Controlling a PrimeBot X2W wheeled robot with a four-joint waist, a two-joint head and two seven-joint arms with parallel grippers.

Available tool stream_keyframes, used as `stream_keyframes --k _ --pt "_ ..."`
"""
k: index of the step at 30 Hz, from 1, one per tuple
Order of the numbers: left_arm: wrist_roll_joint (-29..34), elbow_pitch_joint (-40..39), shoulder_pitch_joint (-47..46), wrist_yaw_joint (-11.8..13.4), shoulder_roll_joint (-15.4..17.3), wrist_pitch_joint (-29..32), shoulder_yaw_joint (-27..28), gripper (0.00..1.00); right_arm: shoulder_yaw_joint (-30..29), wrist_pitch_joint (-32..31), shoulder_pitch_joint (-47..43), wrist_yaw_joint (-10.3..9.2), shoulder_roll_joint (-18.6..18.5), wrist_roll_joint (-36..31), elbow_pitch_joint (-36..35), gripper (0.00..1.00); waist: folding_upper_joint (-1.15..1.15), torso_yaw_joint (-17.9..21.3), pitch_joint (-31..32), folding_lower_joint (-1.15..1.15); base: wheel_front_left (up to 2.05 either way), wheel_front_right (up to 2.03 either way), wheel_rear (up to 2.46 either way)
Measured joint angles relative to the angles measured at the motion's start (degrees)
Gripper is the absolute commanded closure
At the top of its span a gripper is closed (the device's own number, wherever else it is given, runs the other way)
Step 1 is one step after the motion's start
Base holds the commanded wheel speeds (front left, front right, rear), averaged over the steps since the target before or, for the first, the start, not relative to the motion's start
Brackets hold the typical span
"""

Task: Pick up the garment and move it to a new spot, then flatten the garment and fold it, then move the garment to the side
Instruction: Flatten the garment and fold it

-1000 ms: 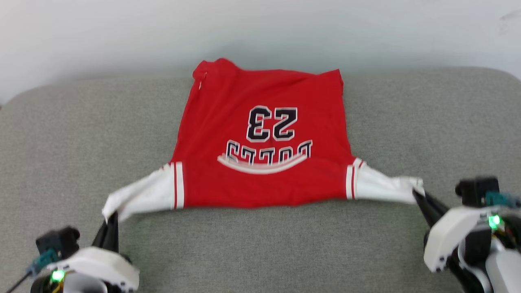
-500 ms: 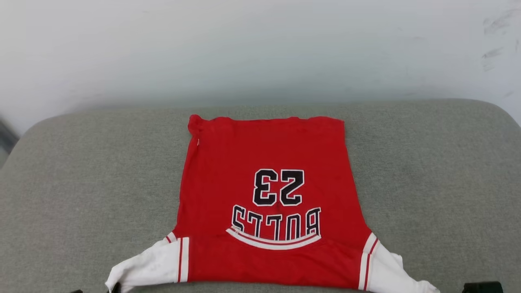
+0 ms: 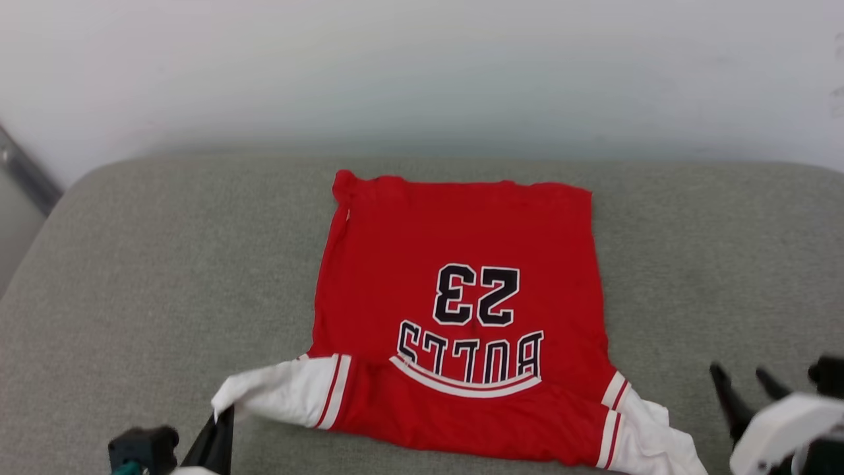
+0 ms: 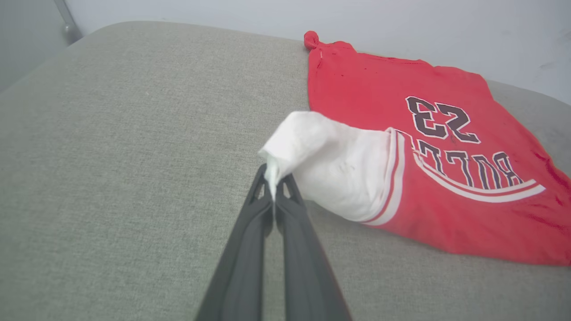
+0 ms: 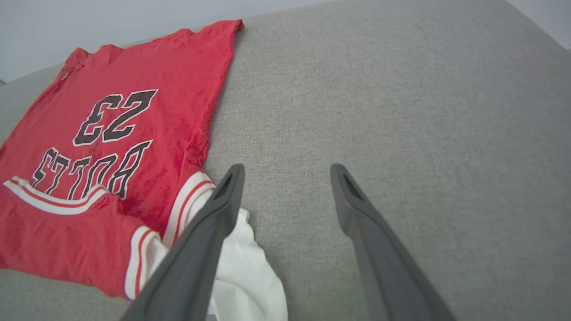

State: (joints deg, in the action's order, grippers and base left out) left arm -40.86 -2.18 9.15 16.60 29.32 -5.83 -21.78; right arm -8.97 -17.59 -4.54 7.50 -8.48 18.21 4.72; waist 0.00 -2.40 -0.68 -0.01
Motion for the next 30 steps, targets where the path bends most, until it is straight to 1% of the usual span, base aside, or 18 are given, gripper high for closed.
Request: stream_keyframes --k 4,8,12,14,17,20,25,30 --pt "1.94 -1.67 -4.69 -1.0 -0.57 -0.12 -1.59 1.0 0.57 0.33 10.53 0.01 -3.19 1.46 7.48 0.0 0.0 -1.35 -3.22 0.01 0.0 0.0 0.0" --pt "3.48 -1.6 -9.57 -2.46 -2.18 -1.45 -2.96 1.0 1.18 -0.71 21.48 0.0 -6.36 2.15 14.75 0.0 0.0 -3.4 -7.52 0.02 0.0 0.0 0.0" --pt "4.72 -1.21 -13.69 -3.5 -3.87 -3.52 -3.63 1.0 2.77 -5.38 32.88 0.0 -9.1 2.94 20.72 0.0 0.0 -5.73 -12.12 0.02 0.0 0.0 0.0" --pt "5.05 -1.13 -15.53 -4.35 -4.6 -4.42 -4.04 1.0 3.47 -8.81 37.95 0.0 -9.87 2.93 23.12 0.0 0.0 -6.94 -14.35 0.02 0.0 0.0 0.0" --pt "5.79 -1.13 -18.03 -5.41 -5.33 -5.09 -4.67 1.0 4.49 -14.86 44.74 0.01 -10.69 2.9 25.92 0.0 0.0 -8.82 -17.38 0.03 0.0 0.0 0.0" --pt "6.25 -1.31 -20.26 -6.36 -6.15 -5.55 -5.37 1.0 4.88 -19.64 50.51 0.0 -11.81 2.26 27.65 0.0 0.0 -10.75 -20.05 0.03 0.0 0.0 0.0" --pt "6.45 -1.4 -23.48 -7.77 -7.6 -6.55 -5.86 1.0 4.34 -24.06 57.73 0.0 -12.95 -0.24 29.88 0.0 0.0 -13.59 -24.41 0.03 0.0 0.0 0.0" --pt "6.94 -1.33 -25.31 -9.09 -8.8 -7.5 -6.35 1.0 4.0 -25.84 61.49 0.0 -13.23 -3.38 31.63 0.0 0.0 -15.89 -28.29 0.03 0.0 0.0 0.0"
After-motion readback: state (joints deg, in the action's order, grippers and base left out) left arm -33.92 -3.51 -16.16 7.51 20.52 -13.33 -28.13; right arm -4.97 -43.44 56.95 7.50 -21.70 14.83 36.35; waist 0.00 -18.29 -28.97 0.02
